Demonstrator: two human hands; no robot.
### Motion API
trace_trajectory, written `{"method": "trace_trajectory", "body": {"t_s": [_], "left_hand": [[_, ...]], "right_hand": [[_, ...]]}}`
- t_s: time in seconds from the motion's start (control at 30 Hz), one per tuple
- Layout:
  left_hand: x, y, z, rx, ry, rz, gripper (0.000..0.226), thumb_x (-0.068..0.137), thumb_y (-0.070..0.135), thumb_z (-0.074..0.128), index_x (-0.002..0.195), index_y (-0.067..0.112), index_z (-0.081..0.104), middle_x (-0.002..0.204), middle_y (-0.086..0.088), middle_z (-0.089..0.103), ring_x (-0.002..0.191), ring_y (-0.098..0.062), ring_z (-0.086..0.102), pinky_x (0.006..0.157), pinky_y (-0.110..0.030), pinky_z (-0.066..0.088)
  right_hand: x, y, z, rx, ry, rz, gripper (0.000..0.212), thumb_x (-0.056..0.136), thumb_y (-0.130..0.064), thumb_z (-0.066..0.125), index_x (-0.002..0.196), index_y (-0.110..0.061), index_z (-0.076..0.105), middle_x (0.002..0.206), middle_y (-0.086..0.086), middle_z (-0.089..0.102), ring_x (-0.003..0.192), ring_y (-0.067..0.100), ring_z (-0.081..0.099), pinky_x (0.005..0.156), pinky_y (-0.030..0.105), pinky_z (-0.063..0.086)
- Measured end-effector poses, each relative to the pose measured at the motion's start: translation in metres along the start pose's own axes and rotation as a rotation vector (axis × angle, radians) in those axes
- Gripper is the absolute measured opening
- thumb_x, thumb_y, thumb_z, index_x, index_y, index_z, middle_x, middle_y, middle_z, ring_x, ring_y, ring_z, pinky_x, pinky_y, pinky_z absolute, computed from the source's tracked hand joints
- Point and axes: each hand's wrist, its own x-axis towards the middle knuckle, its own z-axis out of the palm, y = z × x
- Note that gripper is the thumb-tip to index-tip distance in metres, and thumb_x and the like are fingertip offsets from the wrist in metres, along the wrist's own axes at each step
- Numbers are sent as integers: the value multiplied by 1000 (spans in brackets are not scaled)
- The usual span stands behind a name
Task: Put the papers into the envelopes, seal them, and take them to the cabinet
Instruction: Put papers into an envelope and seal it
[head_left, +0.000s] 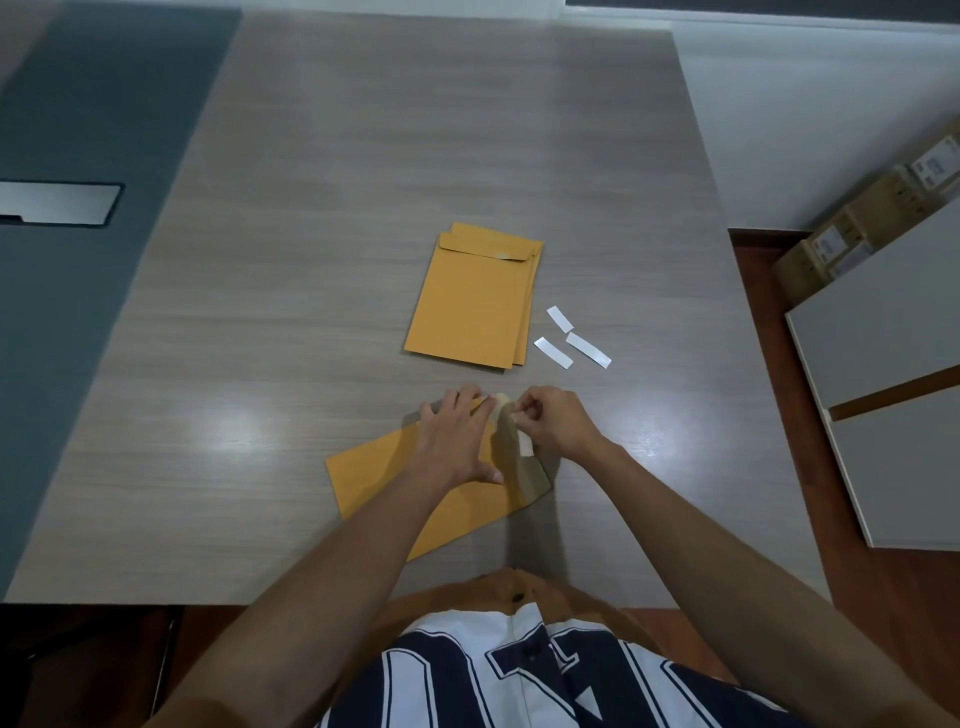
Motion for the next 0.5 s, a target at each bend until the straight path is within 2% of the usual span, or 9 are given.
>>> {"method": "trace_trajectory", "body": {"t_s": [0.1, 0.17, 0.23, 0.3, 0.37, 0.47, 0.5], "left_hand": [[0, -1, 0, -15, -6, -11, 109, 61, 77, 70, 148, 29, 26, 145, 1, 27, 129, -24, 31, 95, -46, 37], [0, -1, -1, -25, -8, -32, 111, 61, 80, 67, 149, 28, 24, 146, 1, 26, 130, -24, 30, 96, -46, 36], [1, 0, -2, -38, -12, -67, 113, 62, 82, 64, 150, 26, 22, 147, 0, 26, 130, -24, 31, 96, -46, 36], [0, 3, -3, -64, -20, -106, 111, 65, 81, 61, 151, 23, 22, 147, 0, 25, 131, -24, 30, 99, -46, 35], [0, 5, -5, -94, -18, -142, 104, 70, 76, 59, 150, 20, 24, 147, 0, 26, 130, -24, 30, 99, -47, 36], [-1, 5, -6, -148, 3, -198, 96, 73, 67, 59, 148, 15, 27, 143, -3, 28, 128, -26, 30, 98, -45, 37], [-1, 5, -5, -174, 6, -214, 95, 74, 65, 61, 146, 13, 28, 142, -4, 28, 127, -27, 30, 99, -43, 38]], "right_hand": [[3, 3, -14, 255, 138, 165, 6, 86, -15, 65, 80, -16, 66, 72, 0, 66, 63, 11, 58, 60, 25, 52], [5, 7, -25, 510, 237, 321, 11, 87, -11, 63, 77, -16, 63, 65, 0, 62, 55, 14, 58, 49, 23, 47], [7, 13, -38, 752, 318, 428, 13, 87, -4, 59, 78, -12, 59, 64, 3, 56, 47, 13, 52, 45, 20, 44], [10, 22, -49, 944, 392, 489, 12, 87, 3, 57, 80, -7, 55, 62, 6, 50, 41, 12, 48, 49, 27, 47], [12, 29, -58, 1057, 454, 530, 12, 84, 8, 59, 91, -1, 54, 59, 8, 51, 48, 18, 52, 54, 33, 51], [9, 35, -66, 1227, 530, 579, 37, 82, 7, 68, 112, -3, 49, 85, 14, 61, 74, 27, 63, 74, 38, 59], [7, 35, -66, 1237, 551, 592, 43, 81, 7, 70, 117, -4, 48, 93, 15, 60, 77, 28, 64, 75, 37, 59]]}}
